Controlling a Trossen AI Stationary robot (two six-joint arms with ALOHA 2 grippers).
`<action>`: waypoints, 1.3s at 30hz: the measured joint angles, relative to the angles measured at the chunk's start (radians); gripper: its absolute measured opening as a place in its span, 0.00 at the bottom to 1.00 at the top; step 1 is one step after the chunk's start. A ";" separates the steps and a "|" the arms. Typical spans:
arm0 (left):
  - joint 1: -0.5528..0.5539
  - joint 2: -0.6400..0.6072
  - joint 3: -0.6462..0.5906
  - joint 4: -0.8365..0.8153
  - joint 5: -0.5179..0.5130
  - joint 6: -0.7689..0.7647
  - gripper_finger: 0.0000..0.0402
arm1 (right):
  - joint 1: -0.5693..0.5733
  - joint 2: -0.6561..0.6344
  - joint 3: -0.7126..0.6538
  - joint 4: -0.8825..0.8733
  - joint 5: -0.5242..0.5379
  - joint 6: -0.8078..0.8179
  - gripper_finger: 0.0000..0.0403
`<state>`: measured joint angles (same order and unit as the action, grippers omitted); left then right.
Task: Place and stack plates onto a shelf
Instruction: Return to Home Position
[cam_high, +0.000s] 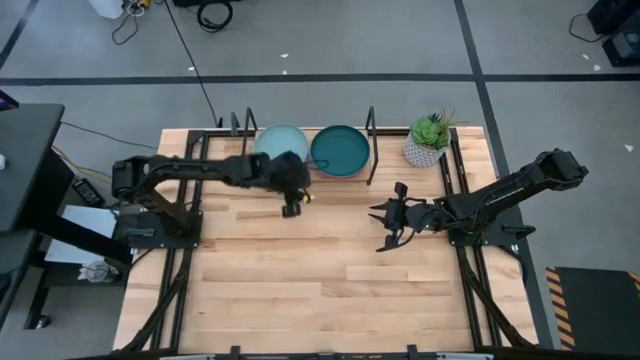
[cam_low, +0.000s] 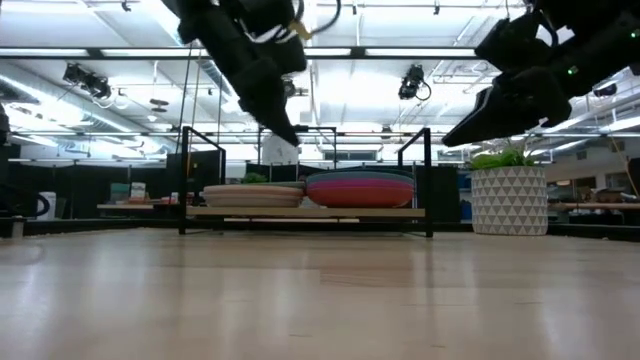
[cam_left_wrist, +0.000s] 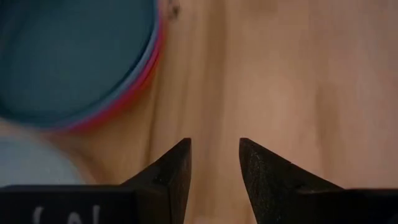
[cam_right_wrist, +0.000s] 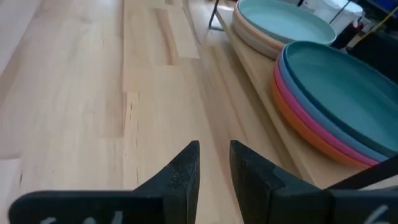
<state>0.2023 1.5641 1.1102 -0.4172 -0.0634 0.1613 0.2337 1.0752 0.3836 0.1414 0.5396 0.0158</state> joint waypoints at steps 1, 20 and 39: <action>-0.015 -0.012 -0.027 0.055 0.001 -0.001 0.35 | 0.000 -0.014 -0.005 -0.001 -0.003 -0.009 0.23; -0.175 -0.303 -0.557 0.689 -0.003 0.003 0.35 | -0.054 -0.497 -0.049 -0.211 -0.134 0.062 0.15; -0.263 -0.713 -0.793 0.739 -0.119 -0.091 0.35 | -0.042 -0.787 -0.046 -0.231 -0.004 0.010 0.14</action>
<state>-0.0606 0.8508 0.3168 0.3222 -0.1828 0.0702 0.1917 0.2884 0.3374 -0.0891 0.5351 0.0260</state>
